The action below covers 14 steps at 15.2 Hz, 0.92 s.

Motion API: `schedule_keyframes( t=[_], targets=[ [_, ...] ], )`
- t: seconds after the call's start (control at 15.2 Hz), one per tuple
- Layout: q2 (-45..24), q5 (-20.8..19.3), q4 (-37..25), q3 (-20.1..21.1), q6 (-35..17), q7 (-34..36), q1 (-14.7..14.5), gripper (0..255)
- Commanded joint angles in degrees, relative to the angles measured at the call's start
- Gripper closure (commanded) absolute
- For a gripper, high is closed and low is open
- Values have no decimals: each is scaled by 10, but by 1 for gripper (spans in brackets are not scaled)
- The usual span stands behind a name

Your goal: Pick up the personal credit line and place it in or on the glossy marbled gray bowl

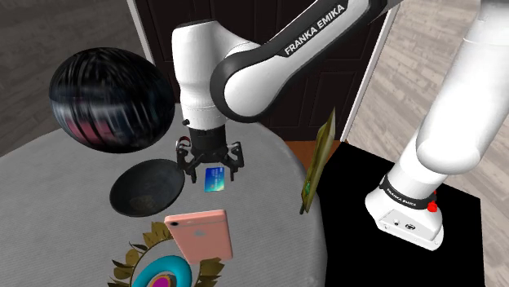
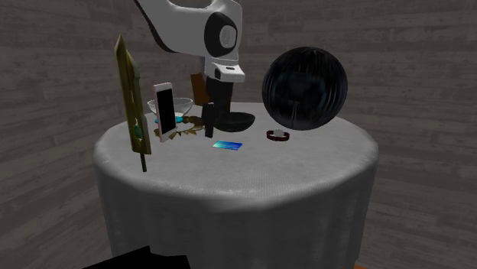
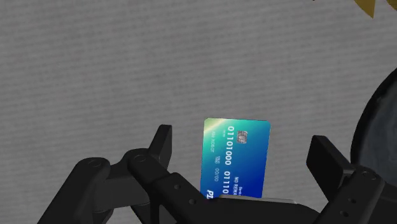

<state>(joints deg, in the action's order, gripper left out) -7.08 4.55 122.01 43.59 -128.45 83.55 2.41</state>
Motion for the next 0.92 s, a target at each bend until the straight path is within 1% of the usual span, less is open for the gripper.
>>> schedule_keyframes(
  t=[0.0, 0.26, 0.79, 0.86],
  targets=[
    [-16, -13, 0, -2, -13, 12, -5, 0],
    [-43, -35, 12, -7, -46, 28, -15, 0],
    [-42, -35, 12, -7, -46, 28, -15, 0],
    [-42, -35, 12, -7, -47, 28, -15, 255]
  ],
)
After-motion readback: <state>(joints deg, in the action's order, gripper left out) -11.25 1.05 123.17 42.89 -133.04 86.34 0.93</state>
